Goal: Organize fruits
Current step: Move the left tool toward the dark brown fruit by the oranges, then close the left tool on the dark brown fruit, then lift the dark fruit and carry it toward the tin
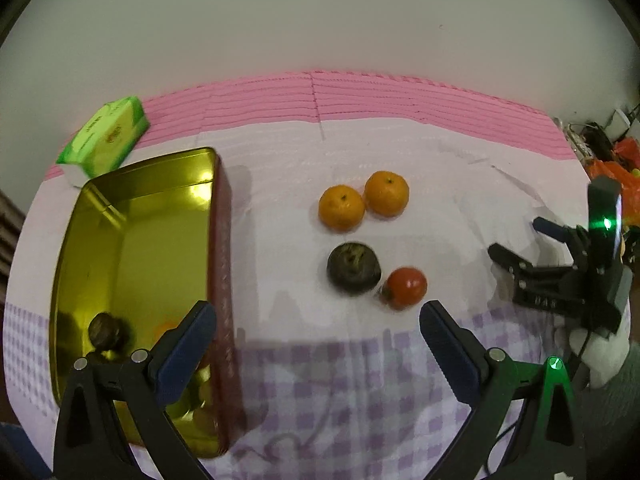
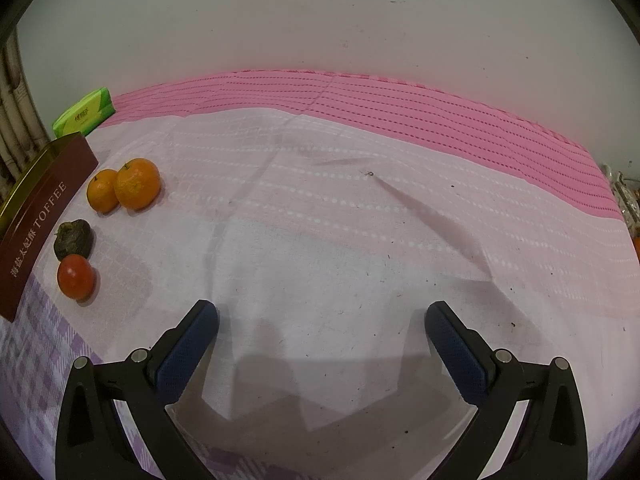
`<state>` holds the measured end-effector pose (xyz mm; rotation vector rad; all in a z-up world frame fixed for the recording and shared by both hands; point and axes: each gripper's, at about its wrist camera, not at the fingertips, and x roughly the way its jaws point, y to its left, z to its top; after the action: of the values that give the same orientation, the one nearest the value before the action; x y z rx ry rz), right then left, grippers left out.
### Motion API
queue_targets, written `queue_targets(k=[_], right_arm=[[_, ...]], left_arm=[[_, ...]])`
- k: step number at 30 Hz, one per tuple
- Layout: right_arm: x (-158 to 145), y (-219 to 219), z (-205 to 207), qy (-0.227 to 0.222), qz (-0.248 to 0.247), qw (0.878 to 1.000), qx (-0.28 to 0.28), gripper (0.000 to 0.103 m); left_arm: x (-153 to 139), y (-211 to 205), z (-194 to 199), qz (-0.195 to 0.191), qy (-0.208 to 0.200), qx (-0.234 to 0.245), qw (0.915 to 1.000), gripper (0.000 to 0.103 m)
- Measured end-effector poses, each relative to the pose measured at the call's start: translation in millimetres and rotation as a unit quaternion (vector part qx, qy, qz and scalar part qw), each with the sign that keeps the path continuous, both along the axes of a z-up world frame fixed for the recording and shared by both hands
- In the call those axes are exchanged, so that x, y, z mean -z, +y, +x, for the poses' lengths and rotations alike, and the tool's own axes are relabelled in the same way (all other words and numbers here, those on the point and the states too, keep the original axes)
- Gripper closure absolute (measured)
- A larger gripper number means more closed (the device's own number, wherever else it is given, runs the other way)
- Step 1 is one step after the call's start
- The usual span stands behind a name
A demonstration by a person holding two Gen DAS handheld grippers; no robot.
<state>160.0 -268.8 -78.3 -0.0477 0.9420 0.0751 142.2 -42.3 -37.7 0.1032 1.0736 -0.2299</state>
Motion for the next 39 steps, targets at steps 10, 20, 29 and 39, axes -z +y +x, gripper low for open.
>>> queue_targets(k=[10,20,29,39], right_arm=[[-0.3,-0.1,0.3,0.0,0.0,1.0,0.0,0.0],[-1.3,0.5,1.0,0.0,0.0,1.0,0.001,0.0],[-1.6,0.5,1.5,0.0,0.0,1.0,0.001,0.0],[-1.6,0.7,1.5,0.0,0.0,1.0,0.001,0.0]], left_arm=[[12.7,-14.8,41.6,-0.019,0.075,-0.006,0.997,0.024],[27.8,-18.3,66.1,-0.051,0.132,-0.036,0.9893,0.037],[40.6,-18.6,73.8,-0.043,0.142,-0.048,0.9877,0.042],[52.9,-18.3,73.8,-0.049,0.149,-0.047,0.9865,0.063]])
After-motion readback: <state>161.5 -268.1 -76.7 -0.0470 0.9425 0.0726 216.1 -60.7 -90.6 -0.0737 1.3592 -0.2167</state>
